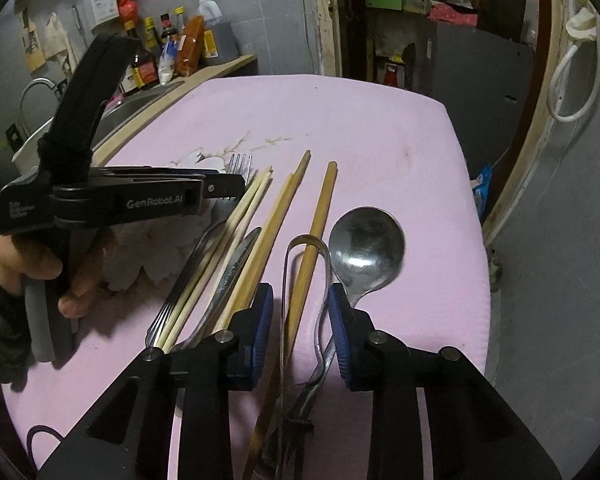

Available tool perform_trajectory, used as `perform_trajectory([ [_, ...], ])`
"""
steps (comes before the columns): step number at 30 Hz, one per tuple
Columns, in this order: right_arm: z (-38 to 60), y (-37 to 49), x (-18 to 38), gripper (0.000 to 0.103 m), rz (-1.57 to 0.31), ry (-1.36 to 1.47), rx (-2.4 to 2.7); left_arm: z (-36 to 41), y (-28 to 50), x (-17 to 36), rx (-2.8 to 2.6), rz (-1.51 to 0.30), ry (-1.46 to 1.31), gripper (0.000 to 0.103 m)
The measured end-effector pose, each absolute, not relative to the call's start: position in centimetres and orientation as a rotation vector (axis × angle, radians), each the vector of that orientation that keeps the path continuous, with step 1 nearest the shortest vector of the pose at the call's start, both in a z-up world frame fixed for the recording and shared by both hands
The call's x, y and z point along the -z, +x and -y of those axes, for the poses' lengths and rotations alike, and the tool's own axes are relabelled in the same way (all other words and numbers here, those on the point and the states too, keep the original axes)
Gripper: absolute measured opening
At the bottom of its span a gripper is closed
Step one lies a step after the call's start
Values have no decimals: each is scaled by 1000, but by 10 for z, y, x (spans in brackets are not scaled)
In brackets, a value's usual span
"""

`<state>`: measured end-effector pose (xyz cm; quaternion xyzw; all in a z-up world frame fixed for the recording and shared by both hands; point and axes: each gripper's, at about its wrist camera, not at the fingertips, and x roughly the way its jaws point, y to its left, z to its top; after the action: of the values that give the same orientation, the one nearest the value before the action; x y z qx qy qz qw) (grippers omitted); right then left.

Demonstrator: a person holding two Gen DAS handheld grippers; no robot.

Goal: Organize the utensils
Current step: 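Close the left tool on the fork while the right tool closes on the tongs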

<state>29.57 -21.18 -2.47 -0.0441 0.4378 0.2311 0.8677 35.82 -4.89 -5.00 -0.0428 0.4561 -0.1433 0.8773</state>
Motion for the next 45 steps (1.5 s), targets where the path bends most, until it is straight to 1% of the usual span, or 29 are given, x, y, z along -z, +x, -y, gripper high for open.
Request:
perform_trajectory([
  [1, 211, 297, 25, 25, -916, -89, -482, 49, 358, 50, 304, -952, -92, 17],
  [3, 210, 297, 25, 25, -918, -82, -479, 48, 361, 50, 306, -956, -100, 12],
  [5, 211, 299, 25, 25, -918, -66, -474, 47, 362, 49, 309, -953, -108, 11],
  [8, 210, 299, 25, 25, -916, -62, -468, 48, 361, 47, 312, -943, -126, 5],
  [9, 210, 298, 25, 25, -914, -58, -466, 48, 361, 46, 314, -940, -130, 5],
  [12, 214, 296, 25, 21, -911, -49, -461, 51, 358, 44, 321, -930, -125, 4],
  [14, 216, 296, 26, 21, -909, -31, -463, 53, 354, 41, 340, -916, -133, 1],
  [21, 221, 286, 22, 21, -882, 19, -465, 60, 336, 28, 383, -897, -88, 0],
  [26, 222, 271, 16, 21, -845, 24, -460, 56, 325, 32, 389, -940, -113, 0],
  [34, 223, 265, 21, 21, -872, 50, -472, 52, 311, 35, 411, -977, -104, 0],
  [42, 221, 264, 25, 21, -882, 52, -485, 44, 316, 44, 442, -1063, -139, 4],
  [45, 220, 265, 26, 21, -884, 55, -489, 44, 318, 47, 458, -1070, -147, 4],
])
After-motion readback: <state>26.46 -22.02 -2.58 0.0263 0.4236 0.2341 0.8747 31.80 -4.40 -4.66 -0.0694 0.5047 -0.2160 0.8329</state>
